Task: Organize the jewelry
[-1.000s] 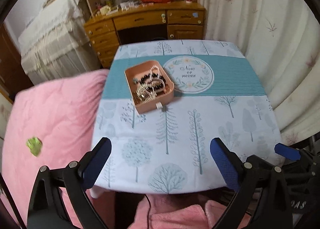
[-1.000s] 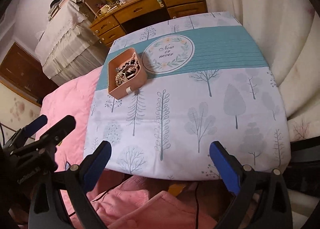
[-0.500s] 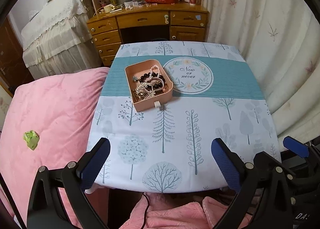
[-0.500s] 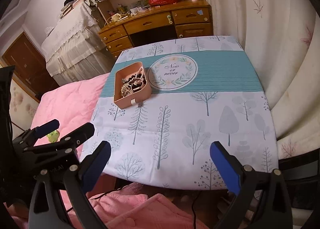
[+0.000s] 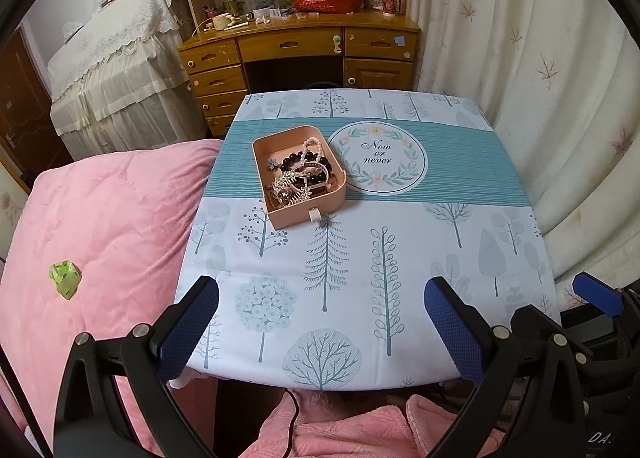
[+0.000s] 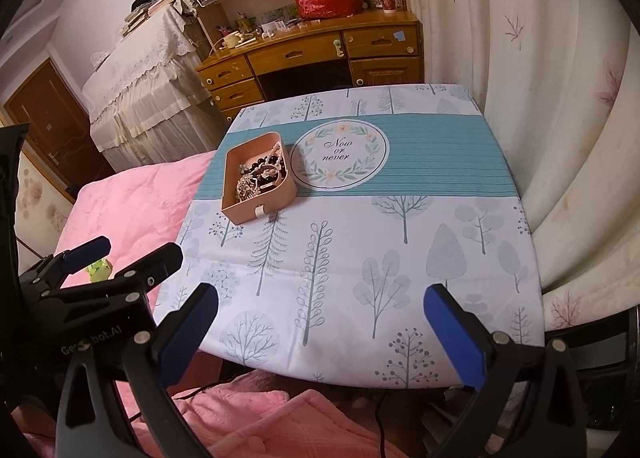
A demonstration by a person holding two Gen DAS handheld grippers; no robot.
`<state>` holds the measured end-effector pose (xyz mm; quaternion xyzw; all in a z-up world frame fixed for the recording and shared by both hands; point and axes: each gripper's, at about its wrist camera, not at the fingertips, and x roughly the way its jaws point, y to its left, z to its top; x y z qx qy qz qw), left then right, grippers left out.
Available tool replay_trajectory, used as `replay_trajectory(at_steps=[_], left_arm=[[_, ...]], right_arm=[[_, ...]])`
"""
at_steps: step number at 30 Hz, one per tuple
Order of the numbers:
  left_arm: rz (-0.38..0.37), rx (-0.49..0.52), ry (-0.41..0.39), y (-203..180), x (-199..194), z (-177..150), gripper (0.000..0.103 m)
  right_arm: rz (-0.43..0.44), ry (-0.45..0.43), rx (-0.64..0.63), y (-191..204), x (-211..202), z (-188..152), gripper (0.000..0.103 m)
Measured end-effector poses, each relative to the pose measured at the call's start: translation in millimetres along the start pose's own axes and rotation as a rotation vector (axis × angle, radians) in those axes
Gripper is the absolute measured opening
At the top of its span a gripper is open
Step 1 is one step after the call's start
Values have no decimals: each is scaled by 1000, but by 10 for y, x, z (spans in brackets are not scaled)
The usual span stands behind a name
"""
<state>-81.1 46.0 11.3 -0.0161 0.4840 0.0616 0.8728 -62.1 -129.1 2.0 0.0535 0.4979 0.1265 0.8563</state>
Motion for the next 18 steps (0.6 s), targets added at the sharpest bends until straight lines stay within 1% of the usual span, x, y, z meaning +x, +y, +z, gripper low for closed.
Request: replay_trajectory(at_steps=[7, 18], left_arm=[[2, -6, 13, -7, 2, -6, 102], [2, -5, 15, -16, -1, -10, 102]], right_arm=[[-6, 9, -8, -53, -3, 48, 103], [-9, 10, -4, -72, 14, 20, 103]])
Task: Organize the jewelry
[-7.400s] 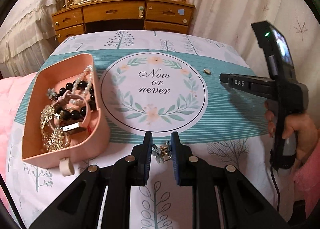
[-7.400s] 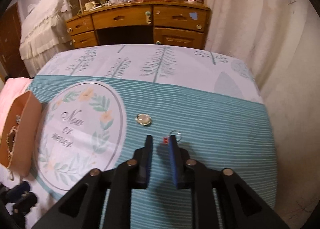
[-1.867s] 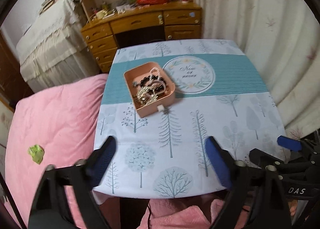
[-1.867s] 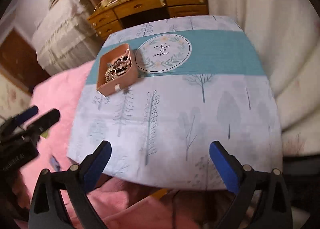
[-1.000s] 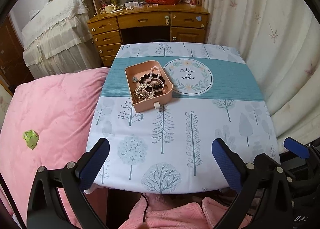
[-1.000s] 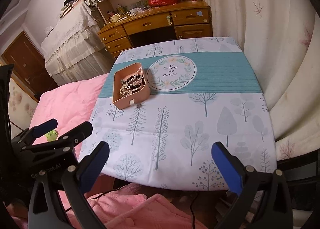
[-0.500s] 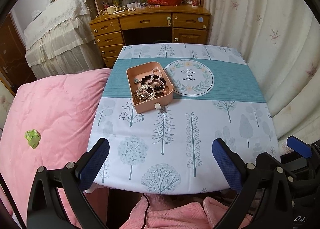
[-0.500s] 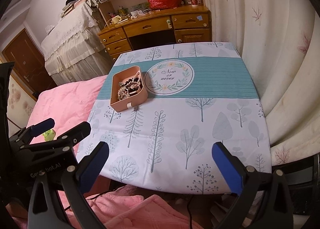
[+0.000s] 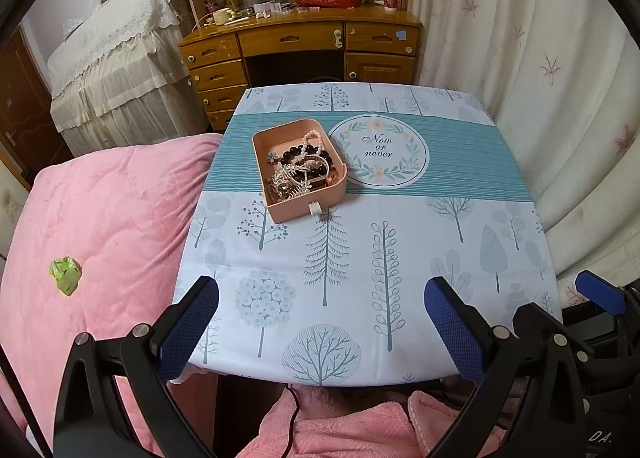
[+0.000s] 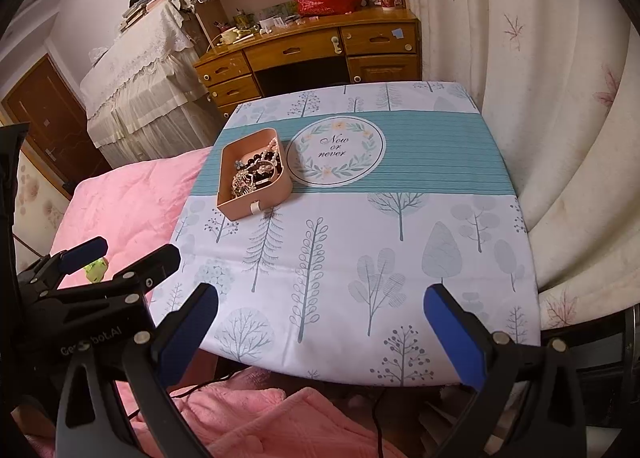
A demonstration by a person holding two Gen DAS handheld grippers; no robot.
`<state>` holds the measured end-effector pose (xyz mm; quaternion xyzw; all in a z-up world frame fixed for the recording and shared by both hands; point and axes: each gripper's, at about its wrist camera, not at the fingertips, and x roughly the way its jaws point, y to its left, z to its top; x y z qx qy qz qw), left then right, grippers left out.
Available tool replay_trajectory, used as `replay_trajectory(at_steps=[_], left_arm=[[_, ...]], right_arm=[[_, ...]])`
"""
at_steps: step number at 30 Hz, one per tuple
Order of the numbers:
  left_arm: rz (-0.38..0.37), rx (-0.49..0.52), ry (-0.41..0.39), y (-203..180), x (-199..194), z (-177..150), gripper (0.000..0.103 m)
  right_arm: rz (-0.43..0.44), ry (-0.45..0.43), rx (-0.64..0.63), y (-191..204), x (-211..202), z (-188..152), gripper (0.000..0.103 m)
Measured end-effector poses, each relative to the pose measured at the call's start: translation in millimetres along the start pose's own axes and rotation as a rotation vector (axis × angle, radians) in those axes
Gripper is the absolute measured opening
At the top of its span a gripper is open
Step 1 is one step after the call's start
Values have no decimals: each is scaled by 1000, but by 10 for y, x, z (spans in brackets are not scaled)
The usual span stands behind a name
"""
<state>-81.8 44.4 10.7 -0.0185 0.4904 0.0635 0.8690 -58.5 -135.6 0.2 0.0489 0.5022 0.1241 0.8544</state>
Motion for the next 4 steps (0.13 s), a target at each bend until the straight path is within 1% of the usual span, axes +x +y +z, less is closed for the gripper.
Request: replay_trajectory(at_steps=[4], left_arm=[[1, 1, -1, -3, -3, -2, 102]], right_arm=[[-3, 0, 1, -21, 14, -14, 103]])
